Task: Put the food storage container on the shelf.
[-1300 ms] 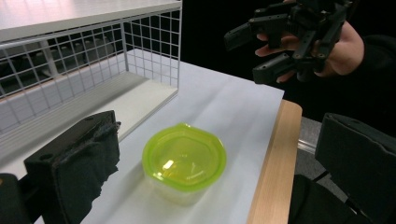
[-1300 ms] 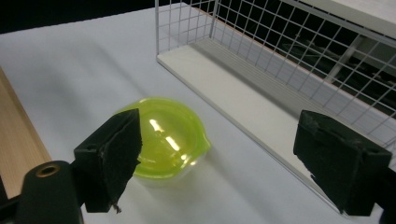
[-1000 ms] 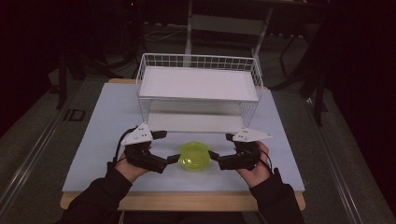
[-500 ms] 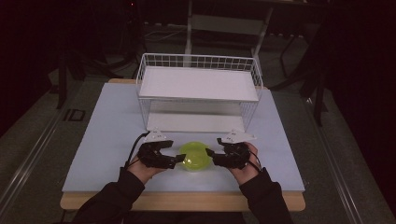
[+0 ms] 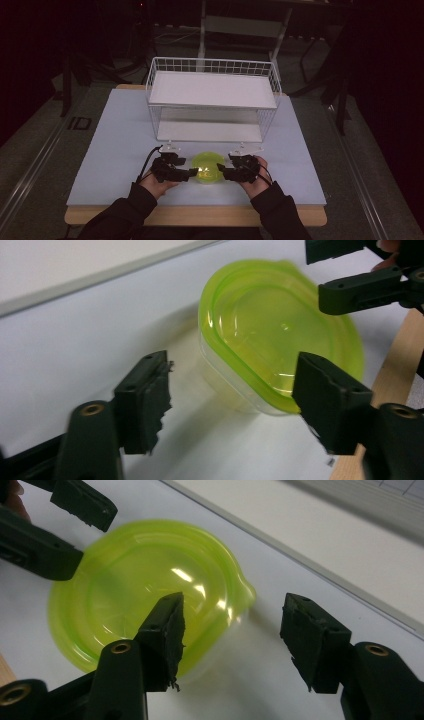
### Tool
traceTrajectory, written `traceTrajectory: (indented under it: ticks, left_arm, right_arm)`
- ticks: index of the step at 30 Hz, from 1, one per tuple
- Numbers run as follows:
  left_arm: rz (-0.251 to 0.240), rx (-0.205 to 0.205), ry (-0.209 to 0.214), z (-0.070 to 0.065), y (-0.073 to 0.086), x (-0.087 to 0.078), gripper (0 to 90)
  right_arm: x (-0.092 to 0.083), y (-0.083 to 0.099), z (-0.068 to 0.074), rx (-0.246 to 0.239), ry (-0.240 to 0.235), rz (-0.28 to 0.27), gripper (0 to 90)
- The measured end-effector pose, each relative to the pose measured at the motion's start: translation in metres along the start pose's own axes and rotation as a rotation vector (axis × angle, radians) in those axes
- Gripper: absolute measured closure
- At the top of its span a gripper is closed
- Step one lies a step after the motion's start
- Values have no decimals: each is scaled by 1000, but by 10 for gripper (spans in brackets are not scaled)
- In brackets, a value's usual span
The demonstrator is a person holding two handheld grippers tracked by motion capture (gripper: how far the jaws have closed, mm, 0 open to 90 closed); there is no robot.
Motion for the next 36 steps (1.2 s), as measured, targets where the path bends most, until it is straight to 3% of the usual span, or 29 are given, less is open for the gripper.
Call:
traceTrajectory:
  ticks: [3, 8, 12, 15, 18, 24, 26, 28, 30, 36]
  left_arm:
    - [-4, -23, 10, 1, 2, 2, 355]
    - [5, -58, 71, -6, 4, 3, 490]
    - [23, -100, 66, -8, 5, 1, 536]
    - [38, -106, 81, -10, 6, -1, 590]
    - [58, -102, 69, -16, 5, -3, 644]
    - [71, -131, 14, -26, 9, -8, 725]
    - [78, -130, -21, -26, 10, -8, 802]
    - [77, -139, -18, -24, 12, -9, 809]
    - [77, -139, -18, -24, 12, -9, 810]
    - [17, -133, 14, -27, -10, -22, 815]
  right_arm:
    - [2, 3, 0, -1, 4, 15, 432]
    - [2, 4, -1, 41, -23, 31, 502]
    - [1, 3, 1, 71, -60, 47, 569]
    - [-2, 2, 2, 99, -87, 53, 623]
    - [-7, 1, 4, 119, -101, 58, 668]
    - [-15, 3, 8, 167, -107, 35, 739]
    - [-16, 0, 10, 152, -93, 28, 789]
    - [-15, 0, 13, 115, -79, 45, 794]
    - [-15, 0, 14, 115, -77, 41, 794]
    - [-25, -17, 12, 105, -91, -25, 797]
Point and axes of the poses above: each handheld gripper's, and its own axes: x roughly forward along the jaws, y roughly out of its underside, z roughly to its left, the point moved 4 cm from there along x, roughly forward along the jaws, and after that the axes turned 14 degrees about -z, right-handed, at the moved point
